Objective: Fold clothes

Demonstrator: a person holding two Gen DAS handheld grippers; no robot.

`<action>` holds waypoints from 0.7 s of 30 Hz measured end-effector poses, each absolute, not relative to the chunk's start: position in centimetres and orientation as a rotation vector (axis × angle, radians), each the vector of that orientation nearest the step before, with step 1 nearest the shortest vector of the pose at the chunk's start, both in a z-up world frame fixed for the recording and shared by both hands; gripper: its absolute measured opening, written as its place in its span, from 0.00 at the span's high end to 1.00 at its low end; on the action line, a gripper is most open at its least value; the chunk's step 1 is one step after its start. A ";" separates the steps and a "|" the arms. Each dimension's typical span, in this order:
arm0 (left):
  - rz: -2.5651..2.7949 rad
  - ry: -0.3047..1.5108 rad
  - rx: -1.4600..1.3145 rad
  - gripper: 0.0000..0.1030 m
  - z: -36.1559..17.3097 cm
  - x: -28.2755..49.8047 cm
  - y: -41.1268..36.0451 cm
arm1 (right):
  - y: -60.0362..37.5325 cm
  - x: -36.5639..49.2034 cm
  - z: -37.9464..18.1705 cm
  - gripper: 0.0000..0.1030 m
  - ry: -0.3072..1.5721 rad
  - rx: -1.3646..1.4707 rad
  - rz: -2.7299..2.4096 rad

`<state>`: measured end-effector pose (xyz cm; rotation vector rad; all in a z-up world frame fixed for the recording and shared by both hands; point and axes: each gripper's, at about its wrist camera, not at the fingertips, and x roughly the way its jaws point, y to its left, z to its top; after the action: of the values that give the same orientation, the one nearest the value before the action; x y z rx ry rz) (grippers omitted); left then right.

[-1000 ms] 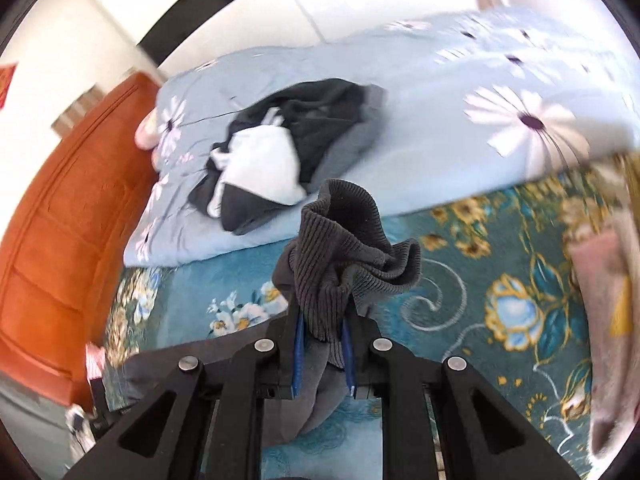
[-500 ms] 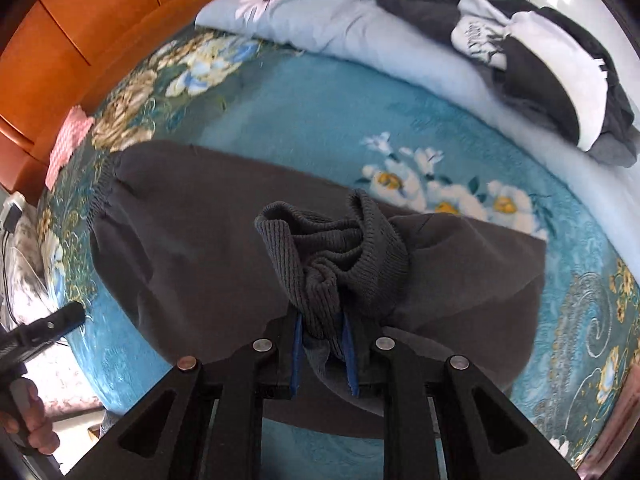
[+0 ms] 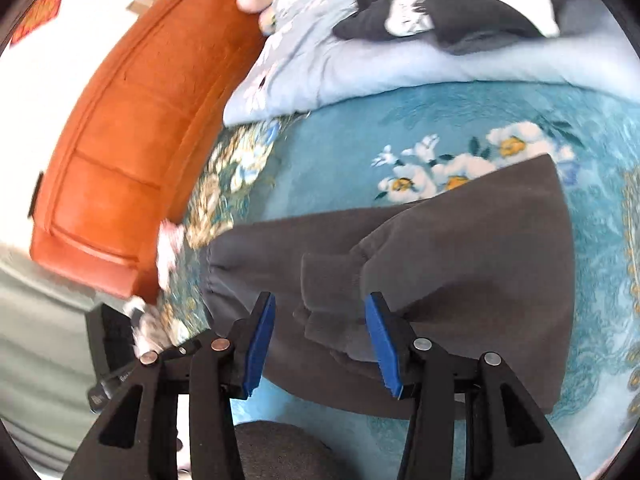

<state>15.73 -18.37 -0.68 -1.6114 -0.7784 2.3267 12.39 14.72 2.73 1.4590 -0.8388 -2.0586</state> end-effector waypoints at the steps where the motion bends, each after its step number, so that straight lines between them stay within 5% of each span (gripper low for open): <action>1: 2.300 -0.712 -1.613 0.43 -0.6 14.7 -16.8 | 16.1 12.6 1.8 0.53 -0.953 1.439 -2.045; 6: 2.142 -0.383 -1.700 0.42 -2.0 10.9 -9.9 | 20.5 13.5 -1.8 0.53 -1.349 1.422 -1.985; 12: 2.098 -0.075 -1.733 0.42 -3.8 9.6 -6.6 | 22.1 14.0 -2.7 0.53 -1.495 1.336 -1.956; 20: 2.040 -0.524 -1.726 0.44 -5.3 9.2 -8.8 | 22.0 13.7 -1.8 0.53 -1.448 1.294 -2.008; 21: 2.051 -0.497 -1.727 0.52 -5.2 9.2 -8.6 | 21.8 13.8 -1.7 0.53 -1.429 1.296 -2.014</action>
<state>9.23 -8.57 -5.22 -1.7270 -0.4971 2.0507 13.82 21.83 -1.69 1.2956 -1.4292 -2.0141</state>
